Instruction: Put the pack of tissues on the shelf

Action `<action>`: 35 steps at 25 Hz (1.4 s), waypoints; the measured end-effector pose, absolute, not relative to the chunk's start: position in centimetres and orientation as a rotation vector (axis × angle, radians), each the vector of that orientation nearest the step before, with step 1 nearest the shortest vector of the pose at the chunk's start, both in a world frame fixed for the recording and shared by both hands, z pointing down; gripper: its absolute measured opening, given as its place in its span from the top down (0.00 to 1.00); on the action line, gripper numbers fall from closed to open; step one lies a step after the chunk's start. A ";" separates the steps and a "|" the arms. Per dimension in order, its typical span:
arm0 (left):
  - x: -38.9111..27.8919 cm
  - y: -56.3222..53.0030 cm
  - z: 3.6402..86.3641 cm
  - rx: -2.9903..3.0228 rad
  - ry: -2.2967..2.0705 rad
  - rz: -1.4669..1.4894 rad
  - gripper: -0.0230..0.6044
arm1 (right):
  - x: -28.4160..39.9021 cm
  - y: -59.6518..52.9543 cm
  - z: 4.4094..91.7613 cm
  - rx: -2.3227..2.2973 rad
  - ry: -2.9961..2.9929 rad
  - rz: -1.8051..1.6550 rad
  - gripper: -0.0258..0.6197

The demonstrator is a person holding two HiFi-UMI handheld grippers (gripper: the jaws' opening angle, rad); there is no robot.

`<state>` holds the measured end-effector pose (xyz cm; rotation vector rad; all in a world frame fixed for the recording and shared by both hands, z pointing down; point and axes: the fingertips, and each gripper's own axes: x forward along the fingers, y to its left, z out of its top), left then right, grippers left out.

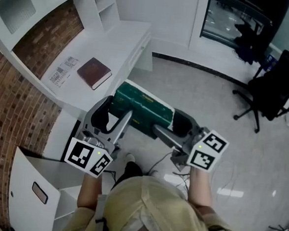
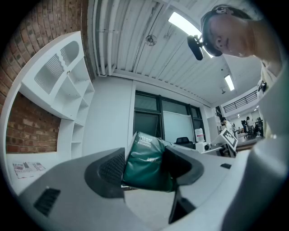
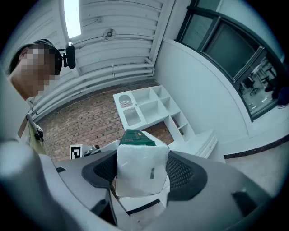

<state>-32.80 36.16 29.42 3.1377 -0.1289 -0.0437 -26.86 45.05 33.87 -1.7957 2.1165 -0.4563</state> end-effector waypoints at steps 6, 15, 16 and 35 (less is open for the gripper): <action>-32.5 36.7 29.6 3.152 -0.110 -0.011 0.52 | -26.6 45.7 34.3 -1.801 2.091 -0.470 0.47; -31.9 37.7 29.3 3.179 -0.119 0.002 0.52 | -26.1 46.5 34.4 -1.771 2.067 -0.497 0.47; -31.9 37.6 29.3 3.181 -0.115 0.003 0.52 | -26.1 46.4 34.4 -1.776 2.061 -0.491 0.47; -26.2 31.3 30.4 3.162 -0.034 -0.019 0.52 | -20.9 41.1 35.5 -1.873 1.943 -0.510 0.47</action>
